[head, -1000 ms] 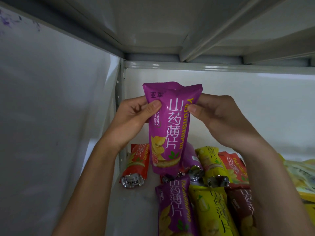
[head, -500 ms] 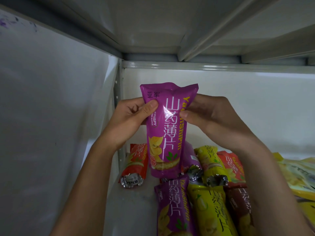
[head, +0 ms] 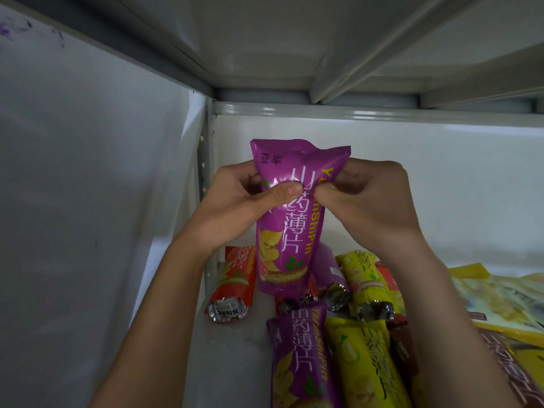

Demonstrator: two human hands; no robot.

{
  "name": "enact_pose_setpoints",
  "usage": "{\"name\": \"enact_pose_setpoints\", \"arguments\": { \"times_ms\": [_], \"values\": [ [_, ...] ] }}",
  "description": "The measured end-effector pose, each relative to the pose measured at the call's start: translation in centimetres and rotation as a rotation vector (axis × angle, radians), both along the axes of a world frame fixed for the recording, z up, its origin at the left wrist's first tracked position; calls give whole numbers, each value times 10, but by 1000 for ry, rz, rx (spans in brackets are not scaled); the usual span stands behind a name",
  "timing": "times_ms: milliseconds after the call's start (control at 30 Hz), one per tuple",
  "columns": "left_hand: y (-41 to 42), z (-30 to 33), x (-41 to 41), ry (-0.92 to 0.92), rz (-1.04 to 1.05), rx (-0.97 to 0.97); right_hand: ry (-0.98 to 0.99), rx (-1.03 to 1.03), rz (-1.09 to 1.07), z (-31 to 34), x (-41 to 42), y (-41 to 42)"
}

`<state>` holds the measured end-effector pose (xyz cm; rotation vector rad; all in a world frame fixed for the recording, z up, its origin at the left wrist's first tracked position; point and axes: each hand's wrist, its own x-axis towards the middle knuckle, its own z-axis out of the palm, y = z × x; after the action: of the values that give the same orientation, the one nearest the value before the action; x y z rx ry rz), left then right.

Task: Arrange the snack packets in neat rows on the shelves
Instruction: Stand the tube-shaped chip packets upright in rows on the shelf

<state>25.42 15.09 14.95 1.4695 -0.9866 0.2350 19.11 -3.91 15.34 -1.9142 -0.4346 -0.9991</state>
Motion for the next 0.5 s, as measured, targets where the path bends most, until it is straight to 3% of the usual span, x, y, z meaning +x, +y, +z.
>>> {"name": "enact_pose_setpoints", "arguments": {
  "times_ms": [500],
  "values": [
    [-9, -1, 0, 5, 109, -85, 45, -155, -4, -1, 8, -18]
  ]
}}
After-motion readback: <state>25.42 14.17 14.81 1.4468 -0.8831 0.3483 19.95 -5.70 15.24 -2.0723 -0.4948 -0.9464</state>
